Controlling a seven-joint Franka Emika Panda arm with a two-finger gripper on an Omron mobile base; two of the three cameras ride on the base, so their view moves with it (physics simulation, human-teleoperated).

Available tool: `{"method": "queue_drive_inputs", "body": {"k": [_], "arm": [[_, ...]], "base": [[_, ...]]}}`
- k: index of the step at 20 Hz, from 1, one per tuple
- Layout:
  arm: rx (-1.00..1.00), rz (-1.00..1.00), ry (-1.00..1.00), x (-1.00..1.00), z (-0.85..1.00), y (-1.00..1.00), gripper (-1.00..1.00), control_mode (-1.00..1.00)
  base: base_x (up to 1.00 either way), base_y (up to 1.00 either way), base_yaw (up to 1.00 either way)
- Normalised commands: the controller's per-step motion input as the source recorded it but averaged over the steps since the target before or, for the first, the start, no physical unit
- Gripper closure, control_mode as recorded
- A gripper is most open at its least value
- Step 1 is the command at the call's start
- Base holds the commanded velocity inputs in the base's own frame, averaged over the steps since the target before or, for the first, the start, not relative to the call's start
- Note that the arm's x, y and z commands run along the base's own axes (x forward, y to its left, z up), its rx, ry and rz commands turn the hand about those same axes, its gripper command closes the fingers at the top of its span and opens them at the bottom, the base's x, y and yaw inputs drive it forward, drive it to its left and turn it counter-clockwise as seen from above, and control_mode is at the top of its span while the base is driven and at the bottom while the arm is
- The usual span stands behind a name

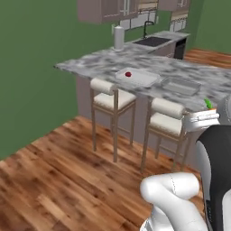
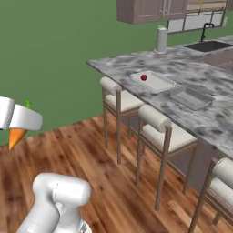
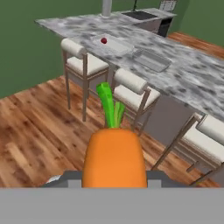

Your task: Place the cold items (carrot and tomato) from the fridge in one tupperware on the dining counter. Place the warm items (kebab skewer and hot dog) in the stove area in another tupperware.

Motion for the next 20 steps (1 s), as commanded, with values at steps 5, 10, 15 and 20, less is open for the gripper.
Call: {"method": "queue_drive_inputs", "body": {"k": [5, 10, 15, 20], "arm": [[0.00, 0.00, 0.00, 0.00, 0.00, 0.00, 1.00, 1.00], [0.00, 0.00, 0.00, 0.00, 0.00, 0.00, 1.00, 1.00], [0.00, 0.00, 0.00, 0.00, 0.00, 0.00, 1.00, 1.00], [0.00, 0.00, 0.00, 0.00, 0.00, 0.00, 1.00, 1.00]], "base": [[1.00, 0.79, -0.39], [1.00, 0.77, -0.39], [1.00, 0.52, -0.36], [1.00, 0.25, -0.32]]}}
